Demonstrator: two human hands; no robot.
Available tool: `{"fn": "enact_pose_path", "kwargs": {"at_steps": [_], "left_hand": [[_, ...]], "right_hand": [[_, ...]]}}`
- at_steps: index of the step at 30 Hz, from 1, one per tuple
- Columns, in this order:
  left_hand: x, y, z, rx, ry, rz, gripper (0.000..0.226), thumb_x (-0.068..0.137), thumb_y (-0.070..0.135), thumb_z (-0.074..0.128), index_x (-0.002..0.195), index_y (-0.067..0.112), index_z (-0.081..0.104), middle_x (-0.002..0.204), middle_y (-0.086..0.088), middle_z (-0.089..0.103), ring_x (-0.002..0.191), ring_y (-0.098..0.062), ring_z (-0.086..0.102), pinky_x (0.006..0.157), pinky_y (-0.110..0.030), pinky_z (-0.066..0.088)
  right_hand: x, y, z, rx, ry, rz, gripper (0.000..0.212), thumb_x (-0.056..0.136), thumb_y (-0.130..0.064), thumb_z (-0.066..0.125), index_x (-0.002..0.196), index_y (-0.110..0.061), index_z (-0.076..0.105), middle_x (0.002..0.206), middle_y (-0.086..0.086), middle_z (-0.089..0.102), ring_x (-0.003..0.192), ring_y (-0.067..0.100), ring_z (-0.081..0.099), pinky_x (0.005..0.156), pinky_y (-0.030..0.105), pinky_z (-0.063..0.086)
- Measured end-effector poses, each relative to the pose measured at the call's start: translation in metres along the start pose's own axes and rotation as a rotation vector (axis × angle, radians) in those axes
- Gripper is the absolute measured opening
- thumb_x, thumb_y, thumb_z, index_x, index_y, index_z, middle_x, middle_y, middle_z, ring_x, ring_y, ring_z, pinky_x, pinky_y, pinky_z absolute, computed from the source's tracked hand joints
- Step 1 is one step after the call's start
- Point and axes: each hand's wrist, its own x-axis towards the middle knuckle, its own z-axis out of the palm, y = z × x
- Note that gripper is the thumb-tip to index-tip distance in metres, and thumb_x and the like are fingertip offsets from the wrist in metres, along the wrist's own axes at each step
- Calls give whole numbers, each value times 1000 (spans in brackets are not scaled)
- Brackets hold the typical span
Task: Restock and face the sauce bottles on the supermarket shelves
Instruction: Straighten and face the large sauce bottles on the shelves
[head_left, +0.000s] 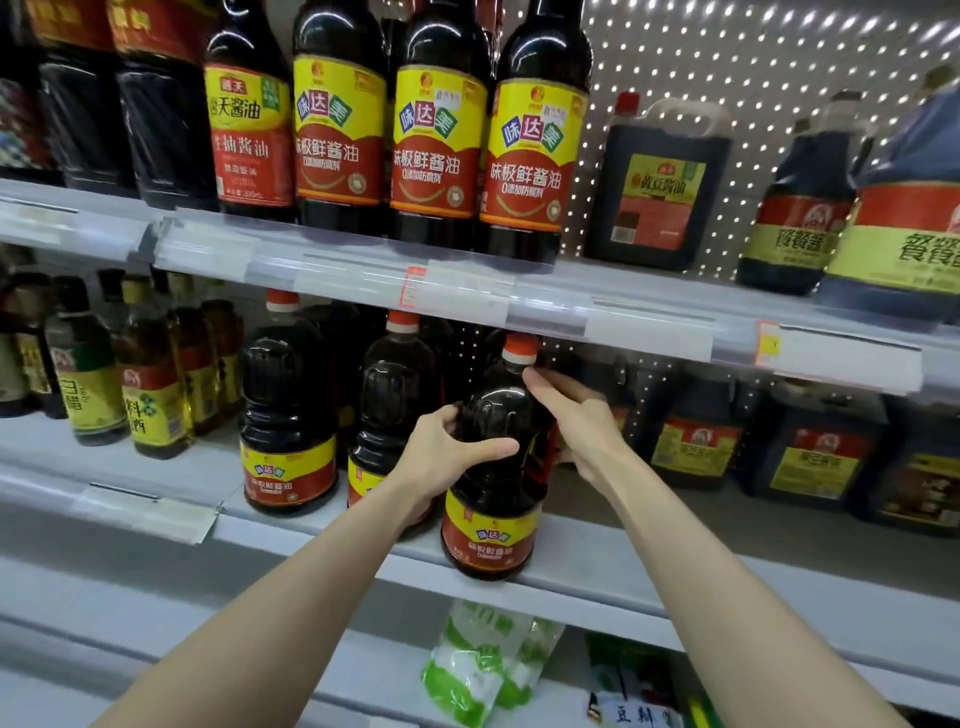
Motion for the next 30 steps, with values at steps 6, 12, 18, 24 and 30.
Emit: {"fn": "enact_pose_path", "kwargs": {"at_steps": [6,12,18,24,30], "left_hand": [[8,-10,1,-37,-41,5,53,70,25,84,117,19,60,109,7,69,102,-5,65,87,-24,53],[-10,-36,2,-90,-6,28,45,83,17,73,123,26,55,108,22,63,93,17,58,76,-5,46],[-34,-68,3,-58,-60,-23,76,89,22,65,151,19,21,140,8,45,120,1,45,90,-11,42],[-29,-85,2,-76,-107,-20,72,90,26,62,151,22,24,141,8,48,122,-3,51,94,-19,47],[-28,-97,11,-68,-27,49,64,90,27,62,146,19,33,131,13,53,115,1,53,85,-9,49]], "right_hand": [[1,12,1,53,15,0,20,89,-38,65,108,-44,62,120,-8,66,114,15,58,101,51,46],[-14,41,6,84,65,-42,42,82,-52,67,121,-36,62,120,-12,66,116,10,59,103,43,46],[-48,97,21,90,111,7,43,92,-39,60,133,-40,47,123,-21,57,112,-2,54,87,25,50],[-53,123,31,105,170,10,54,93,-42,56,144,-35,37,138,-5,49,120,11,54,90,26,52],[-45,132,26,150,118,0,56,91,-43,56,144,-34,39,129,-11,59,113,7,60,91,29,53]]}}
